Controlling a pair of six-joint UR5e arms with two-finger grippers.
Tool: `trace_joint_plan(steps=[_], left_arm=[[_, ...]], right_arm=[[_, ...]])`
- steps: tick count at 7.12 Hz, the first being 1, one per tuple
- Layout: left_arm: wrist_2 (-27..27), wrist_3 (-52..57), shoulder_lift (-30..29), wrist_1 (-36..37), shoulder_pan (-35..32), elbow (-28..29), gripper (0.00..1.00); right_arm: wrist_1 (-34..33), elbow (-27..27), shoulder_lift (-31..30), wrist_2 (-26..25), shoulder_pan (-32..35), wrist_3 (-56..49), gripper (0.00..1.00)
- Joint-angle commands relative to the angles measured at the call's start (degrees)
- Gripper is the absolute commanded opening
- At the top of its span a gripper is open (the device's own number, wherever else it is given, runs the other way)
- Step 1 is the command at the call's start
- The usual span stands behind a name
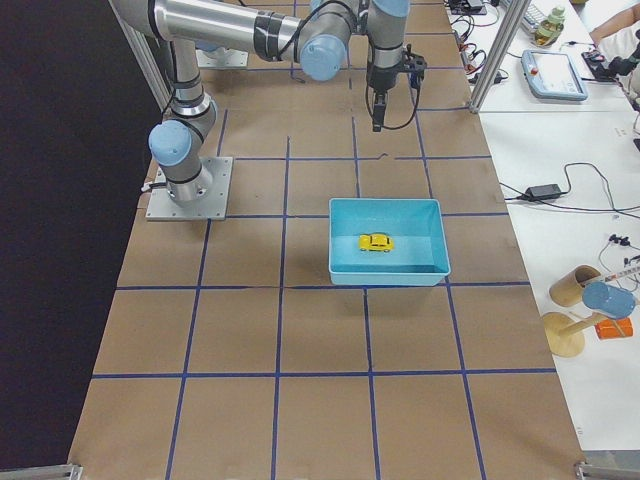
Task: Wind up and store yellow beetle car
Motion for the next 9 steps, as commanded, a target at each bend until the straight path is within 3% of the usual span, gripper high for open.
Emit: trace_joint_plan(steps=[1, 9], left_arm=[[0.00, 0.09, 0.00, 0.00, 0.00, 0.00, 0.99], [0.00, 0.09, 0.00, 0.00, 0.00, 0.00, 0.99]], right_arm=[[1.74, -1.71, -0.12, -0.29, 5.60, 4.53, 1.00], [3.42, -4.44, 2.59, 0.50, 7.80, 8.66, 1.00]])
